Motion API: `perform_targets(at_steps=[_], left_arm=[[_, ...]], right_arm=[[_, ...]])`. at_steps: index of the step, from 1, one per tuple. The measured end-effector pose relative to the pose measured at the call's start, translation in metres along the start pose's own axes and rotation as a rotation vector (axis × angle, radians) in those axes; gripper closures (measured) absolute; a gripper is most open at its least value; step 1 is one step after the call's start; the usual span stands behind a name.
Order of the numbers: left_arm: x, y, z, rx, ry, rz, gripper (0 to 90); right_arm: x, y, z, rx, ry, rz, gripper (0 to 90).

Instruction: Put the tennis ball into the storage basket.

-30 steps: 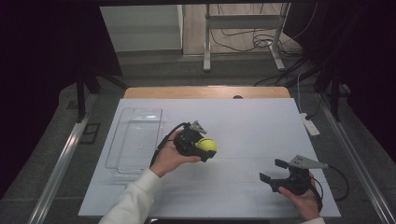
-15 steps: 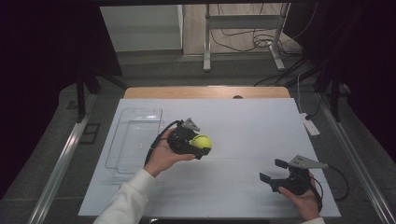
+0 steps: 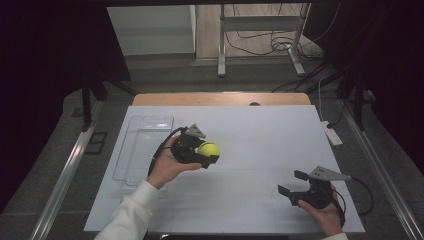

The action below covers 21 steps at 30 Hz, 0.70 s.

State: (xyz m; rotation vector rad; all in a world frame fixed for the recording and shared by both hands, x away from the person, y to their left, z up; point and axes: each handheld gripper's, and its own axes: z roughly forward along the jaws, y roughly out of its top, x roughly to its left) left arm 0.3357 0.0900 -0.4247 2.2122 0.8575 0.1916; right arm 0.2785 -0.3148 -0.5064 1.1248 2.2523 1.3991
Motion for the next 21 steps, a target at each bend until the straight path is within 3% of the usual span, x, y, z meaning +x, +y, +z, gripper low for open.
perform_targets(at_steps=[21], left_arm=[[0.007,-0.002,-0.012,-0.026,0.02,-0.013,26.9]], right_arm=[[0.0,0.0,0.0,0.002,-0.001,-0.002,7.1]])
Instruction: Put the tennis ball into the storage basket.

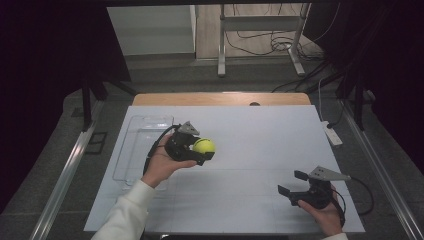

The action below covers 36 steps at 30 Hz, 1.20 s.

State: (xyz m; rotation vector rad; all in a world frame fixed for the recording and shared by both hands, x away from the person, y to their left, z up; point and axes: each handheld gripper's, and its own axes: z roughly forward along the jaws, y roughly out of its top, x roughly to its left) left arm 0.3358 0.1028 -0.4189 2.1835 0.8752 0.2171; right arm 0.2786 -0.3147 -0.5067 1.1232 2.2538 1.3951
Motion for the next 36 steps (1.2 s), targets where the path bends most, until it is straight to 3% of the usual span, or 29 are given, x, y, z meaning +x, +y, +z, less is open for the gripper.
perform_targets(at_steps=[36], left_arm=[[0.017,-0.007,-0.02,-0.022,0.045,-0.031,26.9]], right_arm=[[0.0,0.0,0.0,0.0,-0.002,0.0,7.1]])
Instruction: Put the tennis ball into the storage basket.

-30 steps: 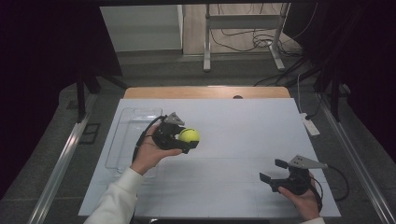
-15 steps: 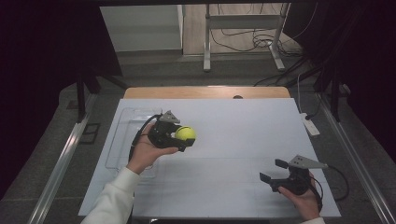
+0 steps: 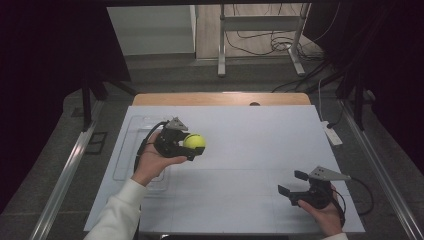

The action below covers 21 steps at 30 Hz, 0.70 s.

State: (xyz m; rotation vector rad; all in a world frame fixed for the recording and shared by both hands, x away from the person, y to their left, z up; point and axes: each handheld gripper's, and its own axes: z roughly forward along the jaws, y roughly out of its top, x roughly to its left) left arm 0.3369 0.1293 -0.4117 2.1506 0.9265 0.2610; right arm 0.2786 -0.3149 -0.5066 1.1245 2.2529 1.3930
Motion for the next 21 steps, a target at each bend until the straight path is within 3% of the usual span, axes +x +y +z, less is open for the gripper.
perform_targets(at_steps=[21], left_arm=[[0.013,-0.003,-0.01,-0.024,0.033,-0.027,26.9]], right_arm=[[0.0,0.0,0.0,0.001,0.0,0.0,7.1]])
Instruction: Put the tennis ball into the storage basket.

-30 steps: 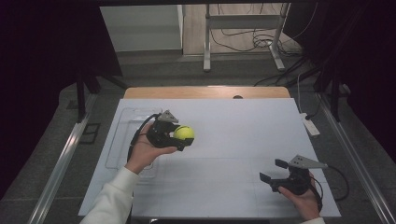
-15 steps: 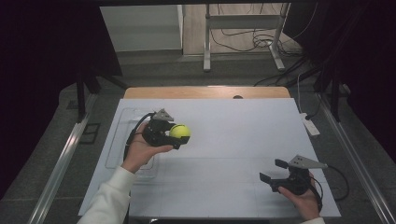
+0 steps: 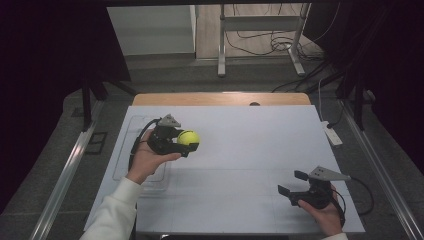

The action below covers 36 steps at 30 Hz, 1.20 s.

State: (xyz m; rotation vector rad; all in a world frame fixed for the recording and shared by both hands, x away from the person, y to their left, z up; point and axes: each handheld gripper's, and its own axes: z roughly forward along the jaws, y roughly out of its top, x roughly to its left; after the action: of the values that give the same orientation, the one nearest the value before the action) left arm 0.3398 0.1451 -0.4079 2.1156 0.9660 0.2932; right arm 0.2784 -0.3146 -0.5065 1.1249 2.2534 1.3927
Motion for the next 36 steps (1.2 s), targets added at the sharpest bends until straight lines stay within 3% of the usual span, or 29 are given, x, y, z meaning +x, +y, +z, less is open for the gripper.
perform_targets(at_steps=[14,36], left_arm=[[0.009,-0.001,-0.005,-0.011,0.026,-0.018,26.9],[0.037,-0.007,-0.016,-0.028,0.09,-0.081,26.9]], right_arm=[[0.0,0.0,0.0,0.0,0.0,0.0,7.1],[0.0,0.0,0.0,0.002,-0.001,-0.001,7.1]])
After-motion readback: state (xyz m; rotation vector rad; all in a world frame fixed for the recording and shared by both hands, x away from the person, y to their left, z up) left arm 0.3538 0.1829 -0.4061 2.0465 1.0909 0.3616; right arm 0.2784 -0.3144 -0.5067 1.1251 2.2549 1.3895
